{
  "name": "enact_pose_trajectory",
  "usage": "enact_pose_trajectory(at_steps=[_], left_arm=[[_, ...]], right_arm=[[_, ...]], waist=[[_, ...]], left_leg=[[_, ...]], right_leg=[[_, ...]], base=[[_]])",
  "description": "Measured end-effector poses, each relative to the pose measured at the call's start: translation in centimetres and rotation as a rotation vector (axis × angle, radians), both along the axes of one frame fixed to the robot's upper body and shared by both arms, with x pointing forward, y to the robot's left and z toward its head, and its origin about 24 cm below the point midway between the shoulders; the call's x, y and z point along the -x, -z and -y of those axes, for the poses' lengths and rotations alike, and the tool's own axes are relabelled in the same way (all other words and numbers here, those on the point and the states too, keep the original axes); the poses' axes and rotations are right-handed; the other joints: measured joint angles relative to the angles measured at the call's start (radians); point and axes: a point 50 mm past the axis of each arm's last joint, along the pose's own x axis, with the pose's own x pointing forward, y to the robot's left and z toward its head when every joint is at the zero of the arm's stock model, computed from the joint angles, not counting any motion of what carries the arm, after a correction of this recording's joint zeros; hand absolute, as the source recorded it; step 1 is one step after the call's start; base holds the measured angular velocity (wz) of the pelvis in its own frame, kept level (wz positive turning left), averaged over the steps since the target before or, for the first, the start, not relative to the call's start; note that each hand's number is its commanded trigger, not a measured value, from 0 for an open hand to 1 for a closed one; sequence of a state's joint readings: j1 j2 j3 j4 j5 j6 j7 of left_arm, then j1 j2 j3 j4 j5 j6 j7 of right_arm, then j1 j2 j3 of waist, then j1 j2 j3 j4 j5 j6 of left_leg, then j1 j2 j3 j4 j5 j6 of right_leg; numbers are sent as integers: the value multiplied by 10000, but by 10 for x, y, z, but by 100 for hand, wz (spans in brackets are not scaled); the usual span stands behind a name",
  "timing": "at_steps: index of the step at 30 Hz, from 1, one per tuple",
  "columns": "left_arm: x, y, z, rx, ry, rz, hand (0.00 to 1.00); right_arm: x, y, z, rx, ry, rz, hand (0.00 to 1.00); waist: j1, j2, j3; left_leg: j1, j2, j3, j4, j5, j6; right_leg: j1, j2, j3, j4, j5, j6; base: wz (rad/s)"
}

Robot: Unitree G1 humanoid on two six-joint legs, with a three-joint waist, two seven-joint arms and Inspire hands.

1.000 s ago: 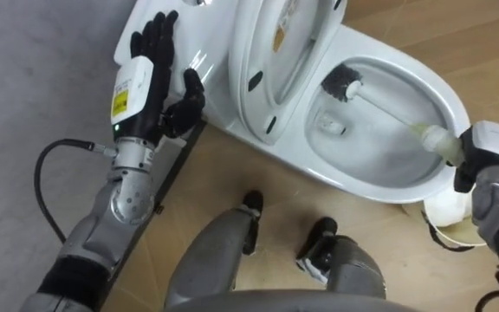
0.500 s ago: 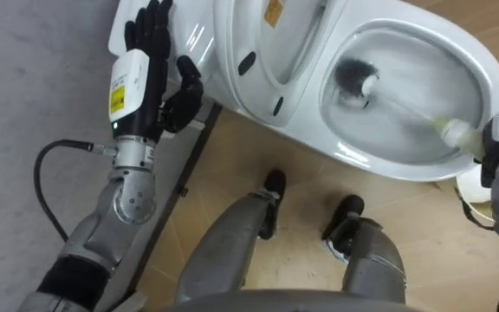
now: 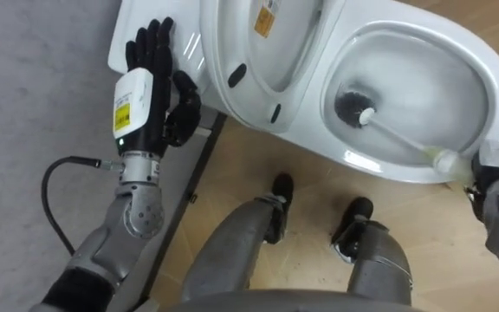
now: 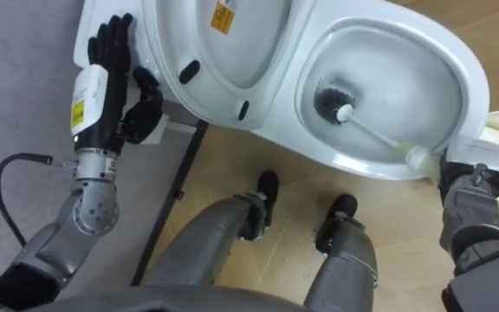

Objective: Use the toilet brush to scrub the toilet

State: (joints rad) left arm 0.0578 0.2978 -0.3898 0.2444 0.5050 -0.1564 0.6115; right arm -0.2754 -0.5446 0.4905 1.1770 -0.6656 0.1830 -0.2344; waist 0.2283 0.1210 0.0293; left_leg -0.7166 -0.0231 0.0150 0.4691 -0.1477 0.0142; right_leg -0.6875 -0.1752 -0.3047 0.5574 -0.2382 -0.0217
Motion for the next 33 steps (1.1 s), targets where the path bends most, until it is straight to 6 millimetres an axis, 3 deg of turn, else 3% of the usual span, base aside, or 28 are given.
enact_pose_trajectory(at_steps=[5,7,10,11,16,17,18,20,22,26,28,33], left_arm=[[-1,-3,2,-2,-45,102,0],[-2,-9,0,-64,-102,333,0],[-5,-15,-4,-232,-73,584,0],[-6,-15,-4,-263,-84,595,0],[-14,-20,-8,-459,-226,731,0],[-14,-20,-9,-474,-247,759,0],[-16,-21,-10,-515,-276,769,0],[-18,-20,-10,-578,-280,733,0],[-18,-18,-10,-609,-251,659,0],[-15,-12,-10,-766,-255,504,0],[-12,-7,-14,-843,-361,326,0],[-7,0,-19,-871,-539,109,0]], right_arm=[[-5,-7,9,-588,761,490,100],[-15,-14,10,-965,1033,952,100],[-29,-33,21,-836,1531,1871,100],[-32,-37,24,-743,1560,2047,100],[-53,-57,22,134,628,2882,100],[-56,-59,20,244,402,2900,100],[-61,-60,14,560,-233,2825,100],[-69,-59,0,1035,-1411,2617,100],[-77,-53,-24,1314,-2843,2378,100],[-68,-36,-38,1694,-3182,1863,100],[-63,-31,-43,1619,-3277,1811,100],[-48,-18,-53,1232,-3373,1570,100]], waist=[[-71,-179,108],[-132,-373,125],[-309,-532,223],[-330,-559,220],[-391,-720,284],[-381,-718,284],[-330,-628,225],[-268,-622,221],[-58,-574,196],[22,-402,129],[9,-221,51],[-119,-189,32]], left_leg=[[-127,-135,188,188,-1,17],[-425,-201,284,352,7,32],[-649,-352,411,495,58,120],[-675,-360,446,510,60,125],[-844,-90,631,858,35,186],[-855,-55,643,870,19,191],[-871,-50,640,877,16,185],[-848,0,642,854,8,157],[-844,166,718,828,0,110],[-793,301,643,826,-39,46],[-746,445,626,758,-67,6],[-380,512,632,466,-64,-64]], right_leg=[[-366,-359,166,638,-221,24],[-793,-512,312,974,-273,3],[-1233,-671,532,1481,-382,29],[-1286,-691,566,1533,-382,28],[-1326,-520,598,1553,-322,-54],[-1333,-477,605,1530,-294,-74],[-1333,-427,557,1514,-256,-112],[-1312,-299,577,1433,-172,-157],[-1285,-141,561,1235,4,-257],[-1093,82,514,954,98,-271],[-921,264,461,653,210,-292],[-571,386,444,380,239,-329]], base=[[2],[-2],[9],[-9],[-8],[-7],[-10],[-14],[-24],[-8],[-13],[-3]])
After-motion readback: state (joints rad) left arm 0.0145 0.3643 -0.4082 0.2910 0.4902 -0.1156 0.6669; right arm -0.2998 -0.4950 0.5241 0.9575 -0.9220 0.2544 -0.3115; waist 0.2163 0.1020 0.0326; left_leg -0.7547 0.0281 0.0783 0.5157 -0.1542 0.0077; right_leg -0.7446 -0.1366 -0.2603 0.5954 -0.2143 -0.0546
